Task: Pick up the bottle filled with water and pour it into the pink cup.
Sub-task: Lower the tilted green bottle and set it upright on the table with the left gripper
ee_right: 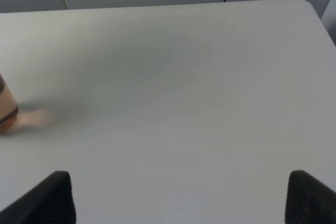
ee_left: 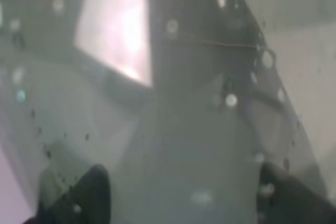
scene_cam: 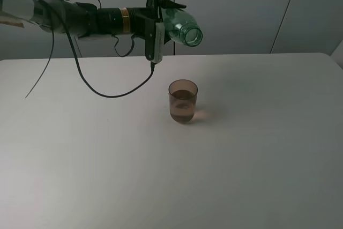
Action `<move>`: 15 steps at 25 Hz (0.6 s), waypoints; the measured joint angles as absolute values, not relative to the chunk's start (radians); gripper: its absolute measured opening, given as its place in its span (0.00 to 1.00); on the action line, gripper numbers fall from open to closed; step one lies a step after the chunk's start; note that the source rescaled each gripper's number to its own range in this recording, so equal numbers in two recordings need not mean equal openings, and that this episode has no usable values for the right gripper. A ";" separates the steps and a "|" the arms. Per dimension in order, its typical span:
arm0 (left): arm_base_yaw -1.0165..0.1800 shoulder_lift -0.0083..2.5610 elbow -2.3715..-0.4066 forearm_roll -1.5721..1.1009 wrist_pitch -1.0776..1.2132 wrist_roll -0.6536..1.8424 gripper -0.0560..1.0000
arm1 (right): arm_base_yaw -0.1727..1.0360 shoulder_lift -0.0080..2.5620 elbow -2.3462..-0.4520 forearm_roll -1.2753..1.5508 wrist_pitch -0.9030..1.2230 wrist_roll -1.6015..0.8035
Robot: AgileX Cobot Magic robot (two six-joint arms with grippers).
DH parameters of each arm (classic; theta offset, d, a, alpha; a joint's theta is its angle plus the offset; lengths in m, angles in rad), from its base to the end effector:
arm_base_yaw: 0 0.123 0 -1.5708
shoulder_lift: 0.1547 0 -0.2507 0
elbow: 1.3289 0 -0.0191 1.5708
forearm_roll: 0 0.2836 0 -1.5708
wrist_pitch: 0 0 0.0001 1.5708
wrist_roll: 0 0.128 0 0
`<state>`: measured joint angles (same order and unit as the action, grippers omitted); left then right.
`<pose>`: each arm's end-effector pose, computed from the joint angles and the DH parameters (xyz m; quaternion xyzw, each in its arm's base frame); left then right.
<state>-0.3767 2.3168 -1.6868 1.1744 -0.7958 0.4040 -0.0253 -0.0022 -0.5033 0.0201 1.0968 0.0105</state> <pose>0.4750 -0.2786 0.1325 0.7029 0.2620 0.0732 0.6573 0.0888 0.0000 0.2734 0.0148 0.8609 0.0063 0.5085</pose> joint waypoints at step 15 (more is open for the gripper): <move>-0.338 2.069 -1.237 0.501 -0.652 -0.141 0.05 | -0.025 -0.002 -0.503 0.020 1.097 0.010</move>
<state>-0.3385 2.0688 -1.2367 0.5008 -0.6520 -0.1415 -0.0253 -0.0022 -0.5033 0.0201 1.0968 0.0105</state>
